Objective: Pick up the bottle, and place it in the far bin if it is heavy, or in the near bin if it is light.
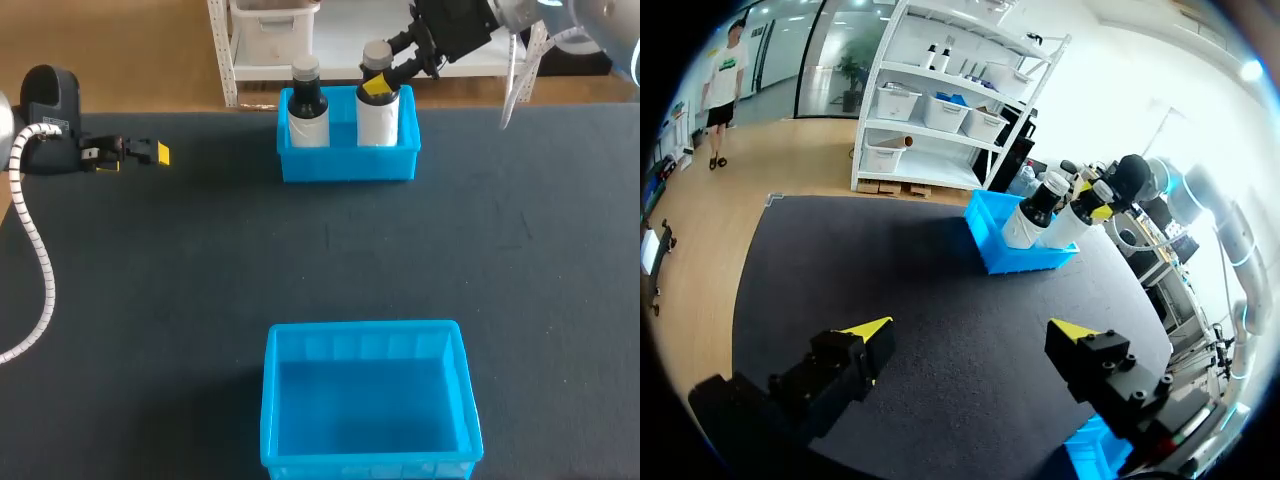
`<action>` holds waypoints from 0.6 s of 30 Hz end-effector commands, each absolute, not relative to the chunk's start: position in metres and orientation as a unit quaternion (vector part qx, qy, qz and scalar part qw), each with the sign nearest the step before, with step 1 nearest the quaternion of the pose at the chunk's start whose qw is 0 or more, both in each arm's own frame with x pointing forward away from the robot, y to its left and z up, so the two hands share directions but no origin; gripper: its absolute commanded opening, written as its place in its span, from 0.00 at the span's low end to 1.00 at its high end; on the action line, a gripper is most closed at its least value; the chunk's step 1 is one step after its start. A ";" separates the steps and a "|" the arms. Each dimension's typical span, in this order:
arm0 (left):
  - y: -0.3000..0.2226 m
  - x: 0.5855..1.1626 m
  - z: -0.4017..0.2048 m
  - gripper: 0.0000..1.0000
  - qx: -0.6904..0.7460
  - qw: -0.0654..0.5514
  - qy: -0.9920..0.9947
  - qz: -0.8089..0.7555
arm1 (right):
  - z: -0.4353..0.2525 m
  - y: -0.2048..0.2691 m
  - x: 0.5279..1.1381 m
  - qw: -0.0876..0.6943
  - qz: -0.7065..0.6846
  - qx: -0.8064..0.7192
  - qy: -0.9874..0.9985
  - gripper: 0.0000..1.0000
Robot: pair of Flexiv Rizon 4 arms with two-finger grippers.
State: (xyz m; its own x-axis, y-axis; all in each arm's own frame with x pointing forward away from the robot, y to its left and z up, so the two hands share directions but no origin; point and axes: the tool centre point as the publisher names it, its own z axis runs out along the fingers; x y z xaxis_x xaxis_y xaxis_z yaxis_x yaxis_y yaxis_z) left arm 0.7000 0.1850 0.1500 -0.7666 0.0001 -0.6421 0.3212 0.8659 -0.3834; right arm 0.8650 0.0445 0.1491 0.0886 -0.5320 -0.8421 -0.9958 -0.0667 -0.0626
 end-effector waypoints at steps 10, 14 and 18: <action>0.185 0.700 0.150 1.00 0.088 0.330 0.908 -0.243 | 0.145 0.049 0.877 0.279 0.431 -0.671 0.535 0.00; 0.185 0.700 0.150 1.00 0.088 0.330 0.908 -0.243 | 0.143 0.049 0.879 0.283 0.436 -0.668 0.533 0.00; 0.185 0.700 0.150 1.00 0.088 0.330 0.908 -0.243 | 0.142 0.048 0.880 0.286 0.439 -0.665 0.533 0.00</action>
State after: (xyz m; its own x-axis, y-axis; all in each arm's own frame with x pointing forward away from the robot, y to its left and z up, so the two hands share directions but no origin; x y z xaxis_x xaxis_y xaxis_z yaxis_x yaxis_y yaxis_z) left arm 0.7000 0.1850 0.1500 -0.7666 0.0001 -0.6421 0.3212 0.8659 -0.3834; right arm 0.8704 0.0477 0.1414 0.0471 -0.4626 -0.8853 -0.9988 -0.0303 -0.0374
